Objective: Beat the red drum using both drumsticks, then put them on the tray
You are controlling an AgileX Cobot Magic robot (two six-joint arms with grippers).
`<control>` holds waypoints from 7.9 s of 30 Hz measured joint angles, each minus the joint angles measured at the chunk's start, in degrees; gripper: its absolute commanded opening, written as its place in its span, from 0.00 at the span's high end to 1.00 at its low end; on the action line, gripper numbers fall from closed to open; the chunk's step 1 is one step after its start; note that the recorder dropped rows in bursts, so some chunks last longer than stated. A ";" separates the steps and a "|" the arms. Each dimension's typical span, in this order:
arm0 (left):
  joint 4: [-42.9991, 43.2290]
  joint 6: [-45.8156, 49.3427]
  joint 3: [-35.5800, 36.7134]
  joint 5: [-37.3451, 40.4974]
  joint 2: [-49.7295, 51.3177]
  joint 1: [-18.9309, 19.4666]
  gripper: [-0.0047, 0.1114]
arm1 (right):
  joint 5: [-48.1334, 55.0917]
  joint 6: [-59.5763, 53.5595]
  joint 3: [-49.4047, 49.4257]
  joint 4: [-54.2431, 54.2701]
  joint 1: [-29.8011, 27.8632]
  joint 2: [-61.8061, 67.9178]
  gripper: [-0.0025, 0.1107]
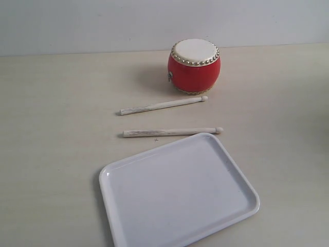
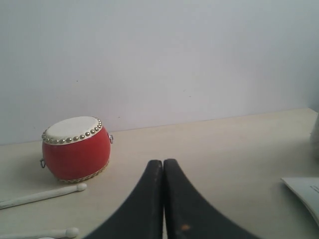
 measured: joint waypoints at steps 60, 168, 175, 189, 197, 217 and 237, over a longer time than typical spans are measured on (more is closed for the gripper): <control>-13.90 100.09 -86.54 64.16 108.98 -18.98 0.96 | 0.00 0.00 0.00 0.00 0.00 0.00 0.98; -20.57 76.14 -86.26 77.27 96.15 -23.32 0.96 | 0.00 0.00 0.00 0.05 0.00 0.00 0.98; -34.82 75.17 -66.06 64.84 81.94 -24.30 0.96 | 0.00 0.00 0.00 0.05 0.00 0.00 0.98; -53.72 80.30 -36.95 50.36 63.05 -26.34 0.96 | -6.34 5.08 0.00 7.14 0.00 0.00 0.98; -59.37 82.63 -33.63 50.14 60.61 -26.34 0.96 | -22.77 26.99 0.00 37.51 0.00 -0.10 0.98; -90.20 107.26 -33.63 49.80 60.96 -26.34 0.96 | 45.85 -58.65 -31.89 82.85 0.00 59.72 0.96; -91.44 110.45 -33.63 59.06 70.92 -26.34 0.96 | 49.28 -77.59 -35.71 96.02 15.75 84.83 0.40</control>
